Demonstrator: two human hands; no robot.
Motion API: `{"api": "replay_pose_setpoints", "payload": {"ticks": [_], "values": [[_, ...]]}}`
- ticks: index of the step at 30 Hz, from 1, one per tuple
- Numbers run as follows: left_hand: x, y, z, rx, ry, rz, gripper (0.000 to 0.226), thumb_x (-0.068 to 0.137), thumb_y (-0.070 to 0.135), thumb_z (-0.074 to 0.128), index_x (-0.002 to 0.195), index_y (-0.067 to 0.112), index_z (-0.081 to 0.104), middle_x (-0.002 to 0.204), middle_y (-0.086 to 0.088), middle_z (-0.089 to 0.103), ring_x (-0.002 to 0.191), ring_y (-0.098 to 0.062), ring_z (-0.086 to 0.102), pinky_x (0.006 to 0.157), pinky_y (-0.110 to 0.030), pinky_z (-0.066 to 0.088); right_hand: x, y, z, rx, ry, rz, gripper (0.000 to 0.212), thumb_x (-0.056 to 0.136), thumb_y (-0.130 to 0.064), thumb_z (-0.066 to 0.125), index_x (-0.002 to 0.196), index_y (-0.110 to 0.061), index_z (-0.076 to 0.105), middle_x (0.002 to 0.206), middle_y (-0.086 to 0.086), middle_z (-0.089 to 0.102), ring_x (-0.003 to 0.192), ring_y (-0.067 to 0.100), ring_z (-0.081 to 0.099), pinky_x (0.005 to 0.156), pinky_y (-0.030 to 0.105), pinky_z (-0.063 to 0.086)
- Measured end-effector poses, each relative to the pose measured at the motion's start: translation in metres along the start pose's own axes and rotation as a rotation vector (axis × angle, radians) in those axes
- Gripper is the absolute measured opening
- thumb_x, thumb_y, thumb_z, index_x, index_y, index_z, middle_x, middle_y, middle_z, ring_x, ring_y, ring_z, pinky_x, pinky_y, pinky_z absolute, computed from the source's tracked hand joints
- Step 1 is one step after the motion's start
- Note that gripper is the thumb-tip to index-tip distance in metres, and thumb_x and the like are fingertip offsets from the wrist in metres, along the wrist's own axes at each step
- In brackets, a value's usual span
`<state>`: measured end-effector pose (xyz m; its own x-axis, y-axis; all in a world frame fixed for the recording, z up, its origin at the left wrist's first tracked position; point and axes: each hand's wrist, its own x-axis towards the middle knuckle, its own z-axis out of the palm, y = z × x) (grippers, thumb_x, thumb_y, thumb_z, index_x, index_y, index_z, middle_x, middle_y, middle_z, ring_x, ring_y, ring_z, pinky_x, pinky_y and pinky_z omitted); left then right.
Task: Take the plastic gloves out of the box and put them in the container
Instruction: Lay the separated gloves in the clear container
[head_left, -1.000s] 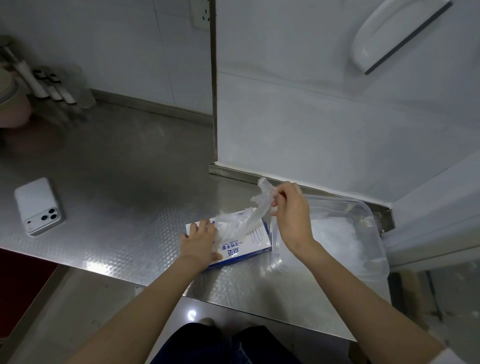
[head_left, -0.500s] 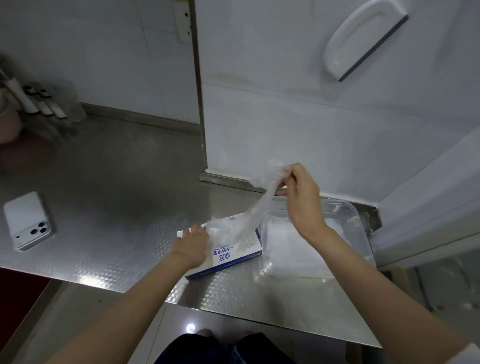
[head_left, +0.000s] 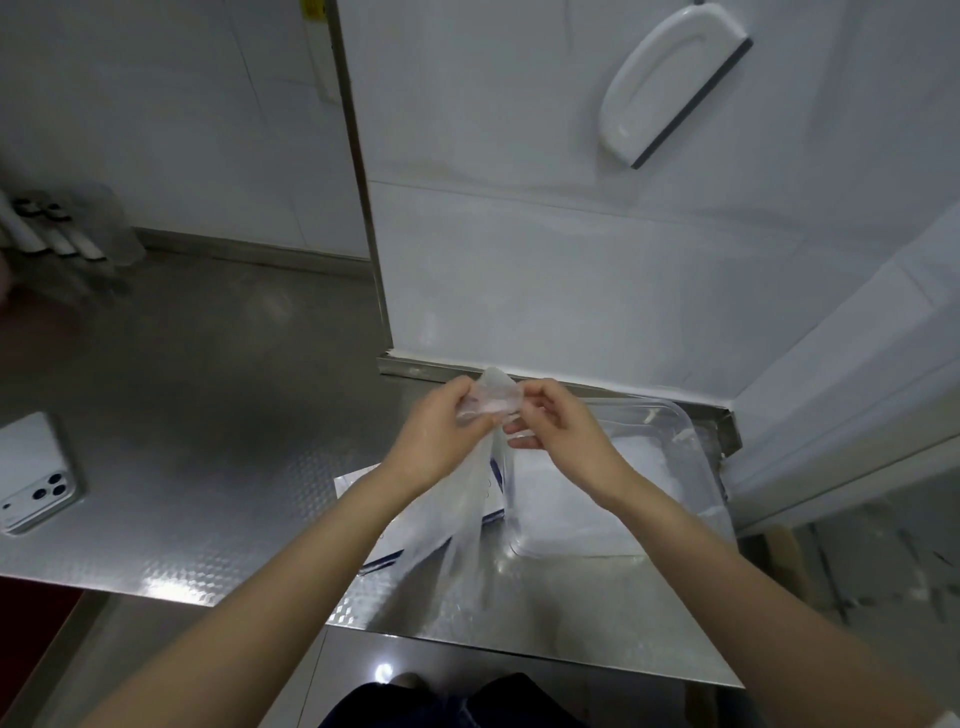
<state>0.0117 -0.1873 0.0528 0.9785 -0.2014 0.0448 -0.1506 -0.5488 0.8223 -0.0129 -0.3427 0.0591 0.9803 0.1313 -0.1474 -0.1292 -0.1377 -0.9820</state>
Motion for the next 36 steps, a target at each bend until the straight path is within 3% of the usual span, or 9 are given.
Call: {"api": "replay_pose_setpoints", "payload": {"ticks": [5, 8, 11, 15, 18, 22, 27, 33, 36], "values": [[0.001, 0.004, 0.011, -0.133, 0.001, -0.213, 0.029, 0.093, 0.026, 0.053, 0.116, 0.009, 0.049, 0.102, 0.000, 0.054, 0.094, -0.016, 0.052, 0.079, -0.014, 0.041, -0.018, 0.006, 0.015, -0.321, -0.108, 0.091, 0.073, 0.074, -0.027, 0.079, 0.130, -0.024, 0.031, 0.107, -0.017, 0.046, 0.094, 0.000, 0.053, 0.081, 0.016, 0.048], [-0.003, 0.010, 0.017, -0.343, -0.150, -0.310, 0.066, 0.074, 0.053, 0.053, 0.123, 0.010, 0.048, 0.112, -0.005, 0.061, 0.101, -0.019, 0.061, 0.091, -0.039, 0.050, -0.016, 0.010, 0.021, -0.346, 0.052, 0.002, 0.047, 0.082, -0.020, 0.072, 0.113, -0.025, 0.038, 0.094, -0.019, 0.051, 0.080, -0.005, 0.054, 0.065, 0.005, 0.042], [-0.004, 0.014, 0.017, -0.422, -0.231, -0.329, 0.044, 0.092, 0.045, 0.045, 0.120, 0.011, 0.050, 0.102, -0.001, 0.061, 0.086, -0.014, 0.059, 0.070, -0.022, 0.048, -0.011, 0.010, 0.008, -0.325, 0.134, -0.023, 0.009, 0.095, -0.018, 0.055, 0.090, -0.023, 0.049, 0.081, -0.006, 0.066, 0.067, 0.001, 0.061, 0.062, 0.010, 0.043], [-0.004, 0.006, 0.010, -0.454, -0.175, -0.377, 0.032, 0.103, 0.026, 0.030, 0.096, 0.015, 0.059, 0.085, 0.000, 0.060, 0.082, -0.016, 0.055, 0.076, -0.023, 0.044, -0.011, 0.015, -0.018, -0.401, 0.029, 0.055, 0.031, 0.098, -0.015, 0.046, 0.071, -0.013, 0.061, 0.067, -0.002, 0.066, 0.055, 0.001, 0.055, 0.055, 0.020, 0.040], [-0.004, -0.002, 0.010, -0.369, -0.100, -0.359, 0.034, 0.100, 0.021, 0.034, 0.079, 0.007, 0.056, 0.072, -0.005, 0.057, 0.072, -0.019, 0.049, 0.071, -0.028, 0.039, -0.011, 0.015, -0.029, -0.251, -0.025, 0.191, 0.036, 0.100, -0.017, 0.042, 0.084, 0.001, 0.068, 0.083, 0.009, 0.072, 0.067, 0.004, 0.066, 0.067, 0.015, 0.049], [-0.004, -0.002, 0.009, -0.312, -0.035, -0.323, 0.035, 0.098, 0.017, 0.039, 0.064, 0.011, 0.047, 0.063, -0.002, 0.052, 0.065, -0.017, 0.045, 0.070, -0.030, 0.035, -0.012, 0.014, -0.035, -0.170, 0.087, 0.260, 0.038, 0.100, -0.037, 0.036, 0.109, -0.007, 0.058, 0.104, 0.004, 0.066, 0.086, 0.009, 0.064, 0.075, 0.020, 0.050], [-0.005, 0.012, 0.014, -0.371, -0.147, -0.290, 0.032, 0.091, 0.023, 0.049, 0.063, 0.010, 0.056, 0.065, -0.002, 0.057, 0.062, -0.011, 0.051, 0.068, -0.023, 0.044, -0.014, 0.013, -0.025, -0.295, -0.088, 0.260, 0.080, 0.076, -0.043, 0.073, 0.137, -0.026, 0.026, 0.119, -0.008, 0.050, 0.105, 0.005, 0.053, 0.077, 0.010, 0.041], [-0.006, 0.011, 0.013, -0.299, -0.215, -0.270, 0.037, 0.092, 0.034, 0.051, 0.061, 0.013, 0.045, 0.047, -0.004, 0.055, 0.058, -0.019, 0.047, 0.073, -0.031, 0.039, 0.002, 0.022, -0.031, -0.078, 0.226, 0.145, 0.007, 0.090, -0.003, 0.059, 0.097, -0.005, 0.059, 0.070, 0.002, 0.060, 0.053, 0.008, 0.059, 0.060, 0.013, 0.049], [-0.003, 0.008, 0.006, -0.260, -0.142, -0.261, 0.046, 0.097, 0.024, 0.050, 0.056, 0.018, 0.029, 0.047, 0.003, 0.026, 0.046, -0.018, 0.035, 0.051, -0.021, 0.043, 0.002, 0.021, -0.048, 0.017, 0.287, 0.166, 0.014, 0.093, -0.009, 0.056, 0.082, -0.004, 0.062, 0.062, 0.005, 0.060, 0.050, 0.008, 0.058, 0.057, 0.015, 0.052]]}}
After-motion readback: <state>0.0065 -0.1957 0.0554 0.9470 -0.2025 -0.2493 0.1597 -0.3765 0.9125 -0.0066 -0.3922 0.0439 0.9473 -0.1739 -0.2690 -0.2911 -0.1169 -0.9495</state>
